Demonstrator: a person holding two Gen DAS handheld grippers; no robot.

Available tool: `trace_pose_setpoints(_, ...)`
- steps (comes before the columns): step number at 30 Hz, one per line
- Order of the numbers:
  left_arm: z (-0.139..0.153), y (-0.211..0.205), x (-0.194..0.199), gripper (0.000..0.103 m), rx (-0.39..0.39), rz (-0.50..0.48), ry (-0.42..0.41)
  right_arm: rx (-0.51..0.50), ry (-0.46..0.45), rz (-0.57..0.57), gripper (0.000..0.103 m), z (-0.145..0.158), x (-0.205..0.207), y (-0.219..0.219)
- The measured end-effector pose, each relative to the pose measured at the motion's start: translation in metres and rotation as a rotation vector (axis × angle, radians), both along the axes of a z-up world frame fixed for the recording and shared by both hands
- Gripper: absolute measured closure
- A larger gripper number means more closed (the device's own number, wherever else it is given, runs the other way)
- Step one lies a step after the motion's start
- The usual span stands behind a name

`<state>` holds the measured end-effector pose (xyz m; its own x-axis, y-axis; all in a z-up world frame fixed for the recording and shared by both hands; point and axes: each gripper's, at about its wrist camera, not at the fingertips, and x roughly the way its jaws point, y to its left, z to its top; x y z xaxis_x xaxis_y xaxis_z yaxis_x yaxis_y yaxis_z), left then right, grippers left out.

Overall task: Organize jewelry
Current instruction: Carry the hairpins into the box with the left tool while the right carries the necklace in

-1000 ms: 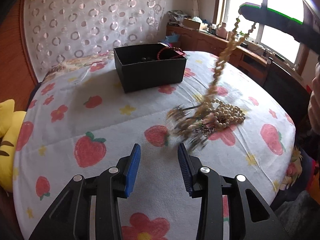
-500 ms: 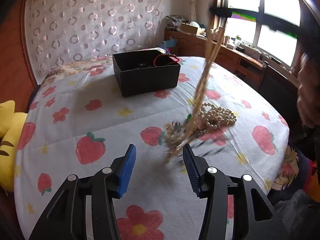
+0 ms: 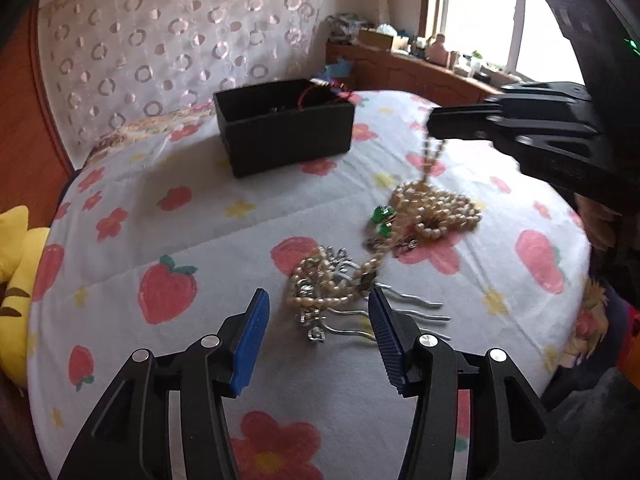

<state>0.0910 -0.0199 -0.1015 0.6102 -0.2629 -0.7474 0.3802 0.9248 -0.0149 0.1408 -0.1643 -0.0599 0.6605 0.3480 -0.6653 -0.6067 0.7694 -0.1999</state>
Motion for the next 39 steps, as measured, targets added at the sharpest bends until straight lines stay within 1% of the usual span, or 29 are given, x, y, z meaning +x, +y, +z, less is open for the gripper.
trace_pose_setpoints(1, -0.002, 0.001, 0.001, 0.055, -0.004, -0.004, 0.010, 0.004, 0.003, 0.000, 0.098, -0.002, -0.001, -0.001)
trace_pose_setpoints(2, -0.003, 0.002, 0.003, 0.061, -0.010, -0.010, 0.023, 0.007, 0.002, -0.001, 0.098, -0.003, -0.003, -0.003)
trace_pose_setpoints(3, -0.005, 0.003, 0.004, 0.065, -0.030, -0.018, 0.045, 0.008, -0.002, -0.003, 0.098, -0.004, -0.004, -0.004)
trace_pose_setpoints(5, -0.007, 0.004, 0.003, 0.065, -0.042, -0.022, 0.051, 0.018, -0.014, -0.012, 0.098, -0.004, -0.006, -0.007)
trace_pose_setpoints(9, -0.008, -0.002, -0.001, 0.066, -0.021, -0.029, 0.028, 0.091, -0.064, -0.011, 0.098, 0.012, -0.016, -0.012)
trace_pose_setpoints(12, -0.008, -0.007, -0.004, 0.069, -0.003, -0.036, 0.019, 0.096, -0.154, -0.020, 0.098, 0.024, -0.028, -0.007)
trace_pose_setpoints(14, -0.008, -0.007, -0.004, 0.070, -0.003, -0.033, 0.013, 0.103, -0.208, -0.021, 0.098, 0.032, -0.036, -0.005)
trace_pose_setpoints(19, -0.009, -0.004, -0.001, 0.072, -0.023, -0.030, 0.014, 0.123, -0.221, -0.020, 0.098, 0.040, -0.041, -0.011)
trace_pose_setpoints(22, -0.009, -0.002, -0.001, 0.074, -0.031, -0.028, 0.012, 0.166, -0.244, -0.013, 0.098, 0.049, -0.051, -0.020)
trace_pose_setpoints(25, -0.009, -0.002, -0.001, 0.074, -0.036, -0.020, 0.011, 0.193, -0.296, -0.009, 0.098, 0.061, -0.066, -0.023)
trace_pose_setpoints(26, -0.009, -0.002, 0.000, 0.074, -0.039, -0.016, 0.013, 0.195, -0.326, -0.011, 0.098, 0.066, -0.072, -0.024)
trace_pose_setpoints(29, -0.008, -0.002, 0.000, 0.074, -0.037, -0.016, 0.011, 0.213, -0.369, -0.035, 0.098, 0.076, -0.080, -0.026)
trace_pose_setpoints(33, -0.008, -0.001, 0.000, 0.074, -0.041, -0.014, 0.013, 0.242, -0.421, -0.054, 0.098, 0.088, -0.091, -0.033)
trace_pose_setpoints(35, -0.008, -0.001, 0.000, 0.075, -0.044, -0.011, 0.013, 0.255, -0.431, -0.057, 0.098, 0.092, -0.093, -0.036)
trace_pose_setpoints(37, -0.008, 0.001, 0.001, 0.077, -0.057, -0.008, 0.016, 0.242, -0.420, -0.045, 0.098, 0.095, -0.092, -0.036)
trace_pose_setpoints(38, -0.007, 0.003, 0.001, 0.081, -0.068, -0.005, 0.018, 0.237, -0.421, -0.045, 0.098, 0.094, -0.091, -0.036)
trace_pose_setpoints(39, -0.005, 0.005, 0.002, 0.087, -0.071, 0.005, 0.011, 0.228, -0.422, -0.043, 0.098, 0.093, -0.090, -0.036)
